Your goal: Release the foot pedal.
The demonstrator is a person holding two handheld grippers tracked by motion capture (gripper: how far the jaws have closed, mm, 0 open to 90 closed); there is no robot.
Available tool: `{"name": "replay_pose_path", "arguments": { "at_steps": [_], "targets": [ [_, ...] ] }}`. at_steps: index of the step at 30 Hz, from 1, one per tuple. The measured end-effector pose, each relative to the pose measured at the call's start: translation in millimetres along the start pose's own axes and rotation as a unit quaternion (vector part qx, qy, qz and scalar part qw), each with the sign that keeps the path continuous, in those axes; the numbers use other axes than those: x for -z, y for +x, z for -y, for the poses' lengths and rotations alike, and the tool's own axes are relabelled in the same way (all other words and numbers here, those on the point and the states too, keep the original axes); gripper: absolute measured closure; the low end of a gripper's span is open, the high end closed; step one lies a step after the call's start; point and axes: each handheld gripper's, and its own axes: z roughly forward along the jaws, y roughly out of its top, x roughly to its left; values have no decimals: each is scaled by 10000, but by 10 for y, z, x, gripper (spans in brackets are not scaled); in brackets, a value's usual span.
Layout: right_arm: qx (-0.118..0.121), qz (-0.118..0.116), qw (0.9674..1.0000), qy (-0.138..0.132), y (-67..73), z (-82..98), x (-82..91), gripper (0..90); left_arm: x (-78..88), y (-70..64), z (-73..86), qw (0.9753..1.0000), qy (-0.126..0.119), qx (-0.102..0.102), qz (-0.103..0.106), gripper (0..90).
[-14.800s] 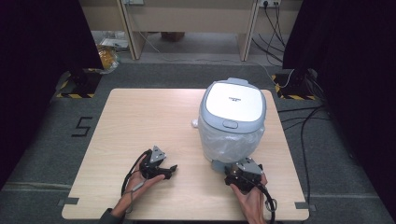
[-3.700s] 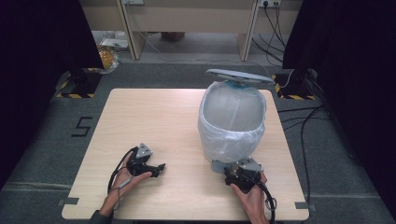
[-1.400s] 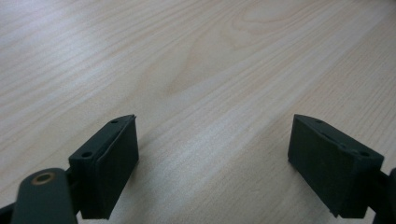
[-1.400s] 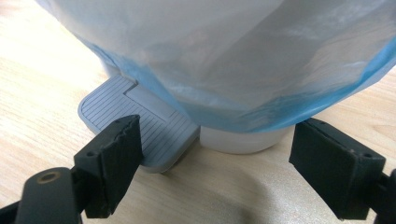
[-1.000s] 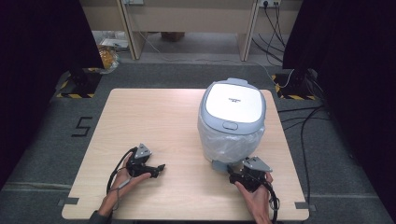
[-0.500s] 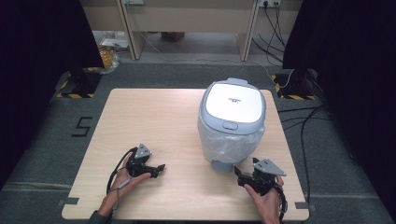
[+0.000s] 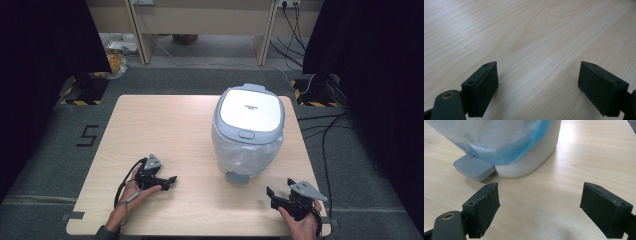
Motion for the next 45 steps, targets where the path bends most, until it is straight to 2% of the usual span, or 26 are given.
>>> {"name": "replay_pose_path", "arguments": {
  "at_steps": [6, 12, 15, 18, 22, 26, 27, 35, 45],
  "targets": [
    [17, -32, 10000, 93, -16, 145, 79, 151, 0, 0, 0, 10000, -2, 1, -1, 155],
    [-9, 122, 9996, 261, 9, 232, 152, 152, 0, 0, 0, 10000, 0, 0, 0, 155],
    [35, 165, 9990, 417, 29, 289, 180, 153, 0, 0, 0, 10000, 0, 0, 0, 155],
    [107, 239, 9986, 454, 58, 333, 214, 153, 0, 0, 0, 10000, 0, 0, 0, 155],
    [203, 233, 9983, 492, 70, 380, 254, 153, 0, 0, 0, 10000, 0, 2, 0, 155],
    [173, 201, 9981, 562, 45, 444, 275, 151, 0, 0, 0, 10000, -1, 1, 0, 155],
    [240, 199, 9982, 514, 39, 473, 273, 147, 0, 0, 0, 10000, 0, 0, 1, 155],
    [251, 165, 9993, 227, 36, 545, 270, 138, 0, 0, 0, 10000, -1, 0, 0, 155],
    [278, 109, 9994, 172, 59, 553, 253, 137, 0, 0, 0, 10000, -1, 0, 1, 155]
  ]
}}
